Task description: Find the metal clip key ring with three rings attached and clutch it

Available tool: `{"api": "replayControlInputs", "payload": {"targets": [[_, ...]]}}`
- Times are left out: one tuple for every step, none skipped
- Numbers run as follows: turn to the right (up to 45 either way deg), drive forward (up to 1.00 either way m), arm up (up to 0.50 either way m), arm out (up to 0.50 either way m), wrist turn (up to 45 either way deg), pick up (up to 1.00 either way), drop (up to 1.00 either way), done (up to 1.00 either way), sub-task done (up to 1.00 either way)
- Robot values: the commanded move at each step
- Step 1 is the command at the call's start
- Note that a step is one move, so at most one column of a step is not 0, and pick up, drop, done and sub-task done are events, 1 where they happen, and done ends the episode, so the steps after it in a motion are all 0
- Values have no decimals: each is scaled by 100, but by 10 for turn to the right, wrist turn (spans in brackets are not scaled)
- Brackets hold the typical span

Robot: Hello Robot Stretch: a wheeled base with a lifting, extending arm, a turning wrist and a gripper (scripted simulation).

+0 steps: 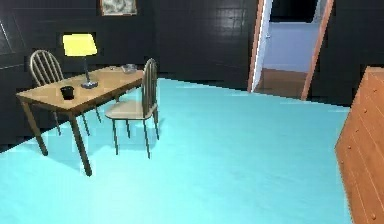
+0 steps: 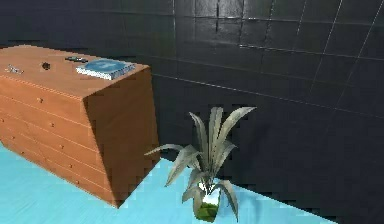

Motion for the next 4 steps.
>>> {"api": "replayControlInputs", "payload": {"targets": [[240,0,0,0,0,0,0,0,0],[0,70,0,0,0,0,0,0,0],[-450,0,0,0,0,0,0,0,0],[-60,0,0,0,0,0,0,0,0]]}}
